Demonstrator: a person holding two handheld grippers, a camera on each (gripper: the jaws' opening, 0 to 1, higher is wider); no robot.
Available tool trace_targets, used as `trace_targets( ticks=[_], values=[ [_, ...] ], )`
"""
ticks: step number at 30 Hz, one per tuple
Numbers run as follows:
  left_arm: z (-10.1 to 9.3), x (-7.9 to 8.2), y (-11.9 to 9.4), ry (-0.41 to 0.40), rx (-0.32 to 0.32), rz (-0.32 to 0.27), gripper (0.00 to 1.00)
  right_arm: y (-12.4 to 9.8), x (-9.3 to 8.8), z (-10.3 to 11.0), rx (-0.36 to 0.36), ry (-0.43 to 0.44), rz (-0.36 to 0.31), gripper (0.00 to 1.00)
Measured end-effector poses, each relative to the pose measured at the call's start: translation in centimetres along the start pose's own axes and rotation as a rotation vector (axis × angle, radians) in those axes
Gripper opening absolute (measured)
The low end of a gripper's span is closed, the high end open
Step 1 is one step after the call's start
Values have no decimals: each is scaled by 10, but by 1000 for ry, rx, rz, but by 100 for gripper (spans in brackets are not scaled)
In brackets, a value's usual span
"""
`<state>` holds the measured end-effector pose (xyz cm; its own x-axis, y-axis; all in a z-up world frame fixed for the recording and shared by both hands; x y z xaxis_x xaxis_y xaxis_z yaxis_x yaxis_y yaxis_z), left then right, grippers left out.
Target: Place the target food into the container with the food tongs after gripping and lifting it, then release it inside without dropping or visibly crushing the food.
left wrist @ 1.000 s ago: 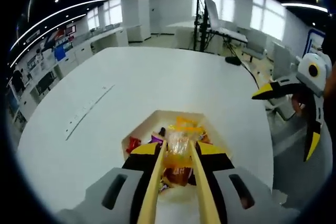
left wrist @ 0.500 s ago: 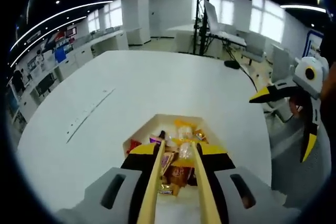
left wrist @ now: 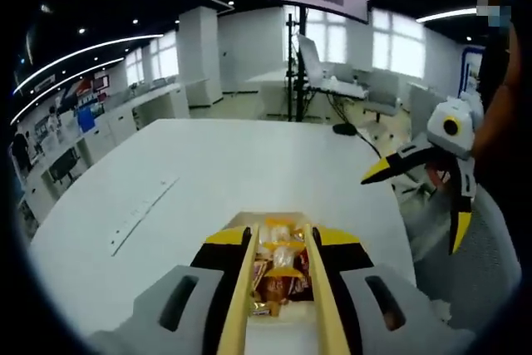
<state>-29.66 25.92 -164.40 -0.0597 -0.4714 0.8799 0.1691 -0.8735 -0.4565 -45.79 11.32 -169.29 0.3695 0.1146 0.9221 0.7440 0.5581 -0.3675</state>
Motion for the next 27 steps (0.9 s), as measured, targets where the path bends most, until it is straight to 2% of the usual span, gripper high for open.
trace_targets(
  ticks=[4, 5, 7, 9, 12, 16, 18, 19, 20, 24, 25, 27],
  values=[
    [-3, 2, -23, -7, -7, -45, 26, 3, 29, -3, 41, -86, -71, 99],
    [-5, 3, -31, -26, -21, -58, 26, 4, 37, -2, 64, -117, -73, 99],
    [-9, 4, -40, -8, -15, -66, 26, 4, 45, 0, 101, -147, -68, 96],
    [-16, 6, -51, 1, -31, -85, 26, 5, 55, 2, 140, -157, -68, 94],
    [-23, 4, -67, 14, -18, -99, 26, 9, 67, 6, 177, -178, -75, 95],
    [-34, 2, -85, 13, -25, -124, 26, 13, 81, 12, 237, -177, -86, 94],
    [-39, 2, -92, 18, -28, -134, 26, 16, 88, 20, 318, -152, -79, 92],
    [-43, 2, -98, 15, -32, -150, 26, 18, 92, 19, 306, -163, -83, 93],
    [-46, 3, -101, 6, -39, -165, 26, 20, 98, 22, 325, -183, -102, 95],
    [-56, 5, -113, -9, -81, -229, 26, 27, 108, 29, 382, -181, -110, 91],
    [-58, 6, -114, -18, -81, -245, 26, 30, 110, 32, 421, -160, -106, 91],
    [-60, 9, -119, -26, -70, -274, 25, 36, 113, 35, 453, -158, -109, 90]
  ],
)
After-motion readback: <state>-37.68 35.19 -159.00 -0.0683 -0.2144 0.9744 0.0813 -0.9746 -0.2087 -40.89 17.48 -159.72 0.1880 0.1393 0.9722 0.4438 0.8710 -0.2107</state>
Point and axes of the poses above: the point that each gripper's makers call its tool centre point, and the gripper's own axes: y roughly forward along the fingers, z roughly to its left, x roughly out of its top, the point moved 7 cm from there along -y, roughly backward along the fingers, and after that the axes turned 7 degrees about y, right-handed, at the moved point
